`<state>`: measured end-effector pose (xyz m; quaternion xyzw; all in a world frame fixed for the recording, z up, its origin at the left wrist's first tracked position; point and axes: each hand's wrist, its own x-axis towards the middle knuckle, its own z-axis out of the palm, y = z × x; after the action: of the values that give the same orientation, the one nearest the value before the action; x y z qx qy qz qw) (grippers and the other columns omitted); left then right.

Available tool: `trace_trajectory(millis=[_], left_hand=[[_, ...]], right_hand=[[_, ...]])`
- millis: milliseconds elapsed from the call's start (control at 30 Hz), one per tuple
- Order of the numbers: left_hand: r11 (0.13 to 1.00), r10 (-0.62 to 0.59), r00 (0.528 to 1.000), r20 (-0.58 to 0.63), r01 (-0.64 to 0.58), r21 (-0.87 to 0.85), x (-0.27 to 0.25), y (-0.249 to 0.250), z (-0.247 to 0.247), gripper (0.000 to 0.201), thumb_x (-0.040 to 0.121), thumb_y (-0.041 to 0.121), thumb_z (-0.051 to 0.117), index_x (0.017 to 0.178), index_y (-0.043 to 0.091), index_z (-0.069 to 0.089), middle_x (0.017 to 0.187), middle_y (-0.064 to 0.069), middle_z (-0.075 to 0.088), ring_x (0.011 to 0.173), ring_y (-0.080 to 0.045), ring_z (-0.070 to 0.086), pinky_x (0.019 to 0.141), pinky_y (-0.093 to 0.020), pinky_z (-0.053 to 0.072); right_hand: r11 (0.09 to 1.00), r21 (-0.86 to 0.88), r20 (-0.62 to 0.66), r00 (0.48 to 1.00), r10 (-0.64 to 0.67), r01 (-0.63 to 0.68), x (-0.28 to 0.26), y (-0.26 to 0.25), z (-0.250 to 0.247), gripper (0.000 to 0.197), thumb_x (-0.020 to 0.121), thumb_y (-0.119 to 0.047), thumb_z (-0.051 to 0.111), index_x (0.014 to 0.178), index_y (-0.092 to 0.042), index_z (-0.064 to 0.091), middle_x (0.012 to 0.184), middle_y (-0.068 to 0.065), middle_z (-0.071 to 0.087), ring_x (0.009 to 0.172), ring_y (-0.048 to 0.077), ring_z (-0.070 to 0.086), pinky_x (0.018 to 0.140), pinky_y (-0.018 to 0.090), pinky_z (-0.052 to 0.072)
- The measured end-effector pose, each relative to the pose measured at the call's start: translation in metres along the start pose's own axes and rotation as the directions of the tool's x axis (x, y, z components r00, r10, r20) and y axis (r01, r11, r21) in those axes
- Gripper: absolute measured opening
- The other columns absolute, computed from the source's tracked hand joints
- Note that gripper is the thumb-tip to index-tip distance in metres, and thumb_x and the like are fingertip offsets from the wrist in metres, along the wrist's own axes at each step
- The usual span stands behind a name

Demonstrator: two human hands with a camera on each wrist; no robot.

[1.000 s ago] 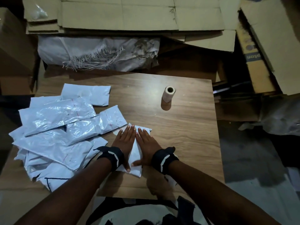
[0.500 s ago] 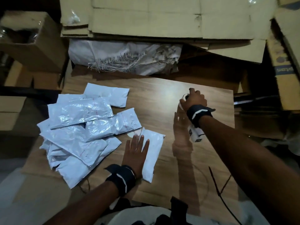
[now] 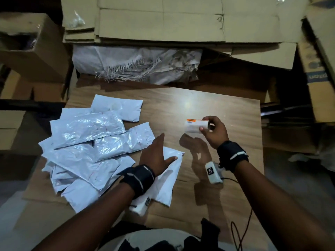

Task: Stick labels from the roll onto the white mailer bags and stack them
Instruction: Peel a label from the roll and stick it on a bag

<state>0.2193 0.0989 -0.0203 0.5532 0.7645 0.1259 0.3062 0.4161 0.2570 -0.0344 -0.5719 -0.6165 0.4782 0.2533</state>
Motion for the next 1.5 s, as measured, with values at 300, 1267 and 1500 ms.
trace_trajectory(millis=[300, 1267, 1500], left_hand=[[0.822, 0.101, 0.981, 0.164, 0.011, -0.569, 0.052, 0.028, 0.000, 0.074, 0.083, 0.035, 0.075, 0.147, 0.032, 0.037, 0.134, 0.001, 0.056, 0.102, -0.012, 0.064, 0.086, -0.023, 0.054], [0.984, 0.172, 0.980, 0.103, -0.166, -0.064, 0.086, 0.026, 0.038, 0.050, 0.079, 0.033, 0.075, 0.126, 0.029, 0.059, 0.120, -0.002, 0.054, 0.104, -0.025, 0.060, 0.087, -0.028, 0.044], [0.985, 0.088, 0.996, 0.028, -0.083, -0.155, 0.110, 0.019, 0.043, 0.061, 0.070, 0.053, 0.068, 0.123, 0.023, 0.061, 0.118, -0.005, 0.063, 0.108, -0.028, 0.060, 0.086, -0.028, 0.042]], right_hand=[[0.921, 0.390, 0.180, 0.980, -0.083, 0.006, -0.048, 0.014, 0.002, 0.032, 0.079, 0.003, 0.070, 0.105, -0.010, 0.057, 0.118, 0.020, 0.062, 0.100, 0.025, 0.066, 0.081, 0.035, 0.056], [0.789, -0.466, -0.054, 0.877, -0.478, 0.401, -0.054, 0.012, -0.010, 0.014, 0.086, -0.020, 0.071, 0.099, -0.021, 0.074, 0.082, -0.006, 0.068, 0.064, 0.012, 0.064, 0.058, 0.027, 0.053], [0.804, -0.529, -0.135, 0.909, -0.395, 0.271, -0.074, 0.020, -0.001, 0.024, 0.080, -0.045, 0.075, 0.076, -0.022, 0.069, 0.072, -0.006, 0.065, 0.058, 0.012, 0.060, 0.051, 0.031, 0.050]])
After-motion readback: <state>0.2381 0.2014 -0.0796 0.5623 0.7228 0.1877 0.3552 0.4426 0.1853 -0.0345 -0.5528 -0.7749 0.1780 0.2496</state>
